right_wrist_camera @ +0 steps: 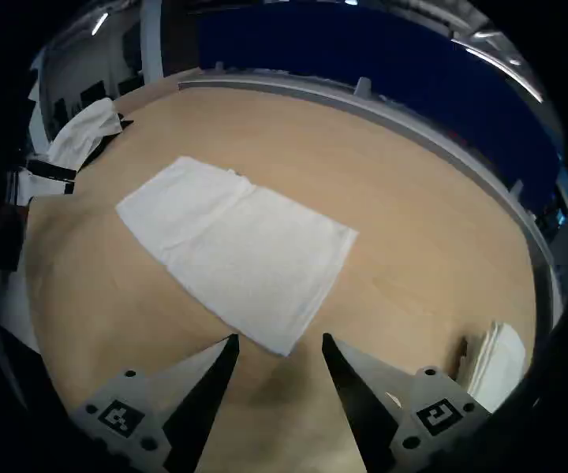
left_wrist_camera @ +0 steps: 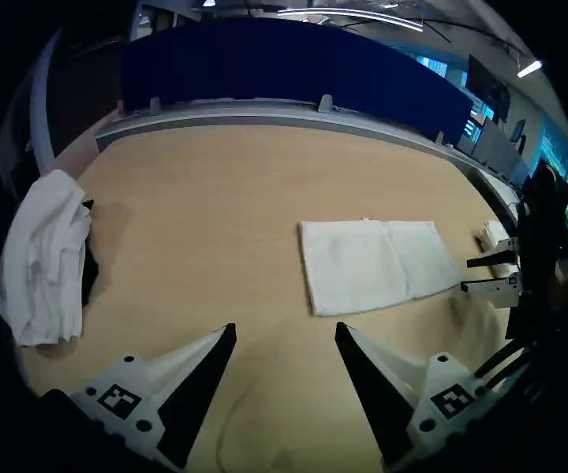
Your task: Fold towel
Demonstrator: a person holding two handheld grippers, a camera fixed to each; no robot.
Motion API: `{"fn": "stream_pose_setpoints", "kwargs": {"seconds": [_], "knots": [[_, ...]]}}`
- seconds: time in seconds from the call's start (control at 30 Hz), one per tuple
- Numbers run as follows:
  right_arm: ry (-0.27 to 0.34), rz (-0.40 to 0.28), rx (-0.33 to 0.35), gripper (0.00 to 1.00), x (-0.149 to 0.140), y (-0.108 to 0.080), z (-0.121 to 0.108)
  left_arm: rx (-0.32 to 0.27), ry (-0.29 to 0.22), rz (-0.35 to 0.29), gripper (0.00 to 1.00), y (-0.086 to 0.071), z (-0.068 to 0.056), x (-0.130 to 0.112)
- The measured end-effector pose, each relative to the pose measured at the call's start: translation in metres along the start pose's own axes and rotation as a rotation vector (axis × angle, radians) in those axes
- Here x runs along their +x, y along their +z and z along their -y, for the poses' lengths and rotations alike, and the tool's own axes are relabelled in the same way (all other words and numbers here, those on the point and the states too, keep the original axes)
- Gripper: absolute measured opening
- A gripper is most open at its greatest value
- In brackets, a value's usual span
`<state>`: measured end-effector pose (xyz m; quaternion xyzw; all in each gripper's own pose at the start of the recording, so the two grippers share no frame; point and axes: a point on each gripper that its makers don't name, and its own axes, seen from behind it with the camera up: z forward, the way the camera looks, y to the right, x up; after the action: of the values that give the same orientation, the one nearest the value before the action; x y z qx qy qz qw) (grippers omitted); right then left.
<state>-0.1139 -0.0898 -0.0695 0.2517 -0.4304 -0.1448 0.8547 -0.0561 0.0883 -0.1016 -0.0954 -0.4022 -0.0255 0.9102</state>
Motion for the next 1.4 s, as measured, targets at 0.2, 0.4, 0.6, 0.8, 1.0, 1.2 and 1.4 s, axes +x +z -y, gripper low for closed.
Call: {"fn": "stream_pose_setpoints", "kwargs": {"seconds": [0.2, 0.4, 0.6, 0.8, 1.0, 1.2, 1.4], "knots": [[-0.022, 0.022, 0.031, 0.72, -0.003, 0.006, 0.002, 0.029, -0.044, 0.006, 0.93, -0.018, 0.011, -0.017], [-0.047, 0.047, 0.051, 0.58, -0.005, 0.01, 0.0, 0.047, -0.07, 0.005, 0.93, -0.031, 0.019, -0.026], [-0.072, 0.073, 0.075, 0.45, -0.009, 0.012, -0.001, 0.055, -0.084, -0.001, 0.93, -0.04, 0.022, -0.028], [-0.073, 0.082, 0.093, 0.29, -0.01, 0.014, -0.001, 0.053, -0.103, -0.002, 0.93, -0.042, 0.023, -0.029], [-0.076, 0.08, 0.083, 0.1, -0.009, 0.015, -0.004, 0.056, -0.103, -0.002, 0.93, -0.044, 0.024, -0.03], [-0.081, 0.056, 0.06, 0.05, 0.003, 0.012, -0.006, 0.059, -0.106, -0.004, 0.93, -0.047, 0.025, -0.029], [-0.114, 0.025, 0.049, 0.05, 0.028, 0.001, -0.004, 0.065, -0.123, -0.013, 0.93, -0.052, 0.029, -0.027]]}}
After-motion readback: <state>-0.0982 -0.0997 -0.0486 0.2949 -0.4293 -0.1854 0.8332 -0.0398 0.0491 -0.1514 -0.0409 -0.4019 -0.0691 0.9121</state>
